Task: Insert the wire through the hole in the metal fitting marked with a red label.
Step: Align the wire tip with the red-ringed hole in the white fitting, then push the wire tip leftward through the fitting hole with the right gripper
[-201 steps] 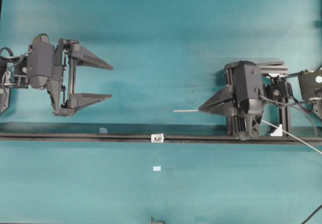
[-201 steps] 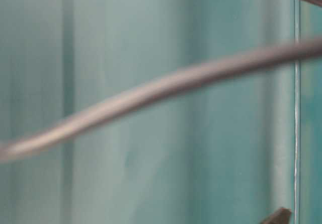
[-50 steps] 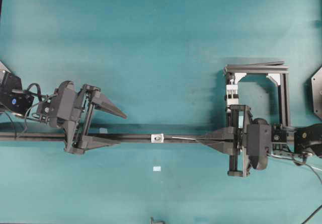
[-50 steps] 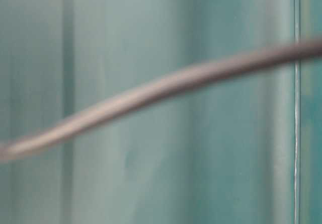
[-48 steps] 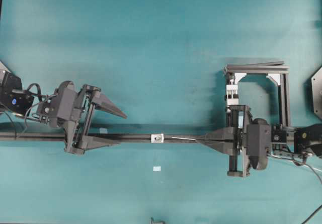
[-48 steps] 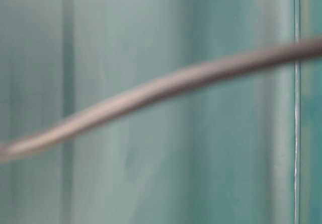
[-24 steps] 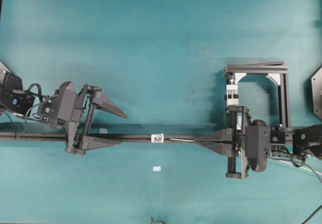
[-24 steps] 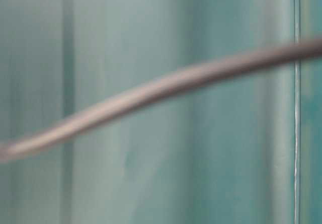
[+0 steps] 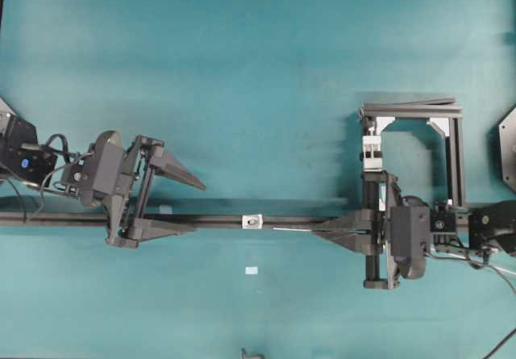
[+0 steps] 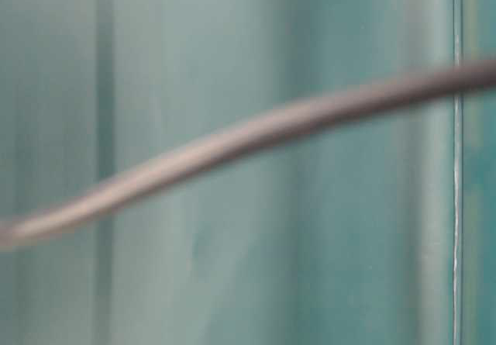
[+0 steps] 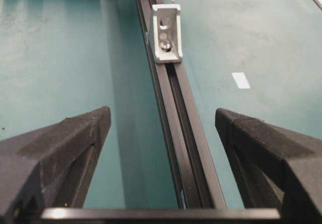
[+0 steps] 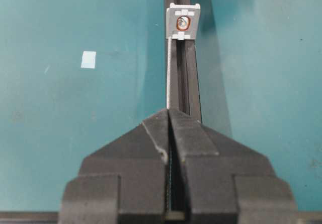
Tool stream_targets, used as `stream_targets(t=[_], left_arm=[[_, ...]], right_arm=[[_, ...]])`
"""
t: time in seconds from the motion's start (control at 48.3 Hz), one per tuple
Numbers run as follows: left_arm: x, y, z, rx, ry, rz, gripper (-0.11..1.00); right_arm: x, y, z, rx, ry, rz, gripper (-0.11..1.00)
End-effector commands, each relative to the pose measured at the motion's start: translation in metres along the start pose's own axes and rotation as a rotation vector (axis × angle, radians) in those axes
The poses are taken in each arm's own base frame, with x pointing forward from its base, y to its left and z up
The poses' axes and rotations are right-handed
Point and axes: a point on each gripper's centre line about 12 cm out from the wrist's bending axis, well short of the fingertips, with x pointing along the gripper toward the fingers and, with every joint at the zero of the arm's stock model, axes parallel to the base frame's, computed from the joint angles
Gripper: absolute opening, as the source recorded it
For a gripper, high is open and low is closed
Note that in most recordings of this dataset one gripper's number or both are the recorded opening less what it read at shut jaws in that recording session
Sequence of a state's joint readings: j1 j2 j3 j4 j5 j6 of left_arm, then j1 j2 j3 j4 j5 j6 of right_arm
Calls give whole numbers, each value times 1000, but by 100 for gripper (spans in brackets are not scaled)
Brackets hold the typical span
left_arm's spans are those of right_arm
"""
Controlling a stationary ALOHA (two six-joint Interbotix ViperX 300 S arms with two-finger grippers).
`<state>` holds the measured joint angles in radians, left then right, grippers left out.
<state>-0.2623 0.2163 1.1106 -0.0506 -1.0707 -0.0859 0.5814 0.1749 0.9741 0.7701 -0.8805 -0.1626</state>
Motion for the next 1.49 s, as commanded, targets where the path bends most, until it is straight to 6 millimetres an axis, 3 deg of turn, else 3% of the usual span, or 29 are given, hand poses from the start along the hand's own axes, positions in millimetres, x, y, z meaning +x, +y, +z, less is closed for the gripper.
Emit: stream_targets(t=[0.0,0.622,1.471], left_arm=[[2,0,10,-1,-37,0,69],[2,3,9,0,-33,10,69],[3,5,9,-2,-34,16,69]], right_arm=[[1,4,8,13,-24,9,-1],[16,-3,9,32,1,-24,-1],[18,-4,14,23,-25,-18,-1]])
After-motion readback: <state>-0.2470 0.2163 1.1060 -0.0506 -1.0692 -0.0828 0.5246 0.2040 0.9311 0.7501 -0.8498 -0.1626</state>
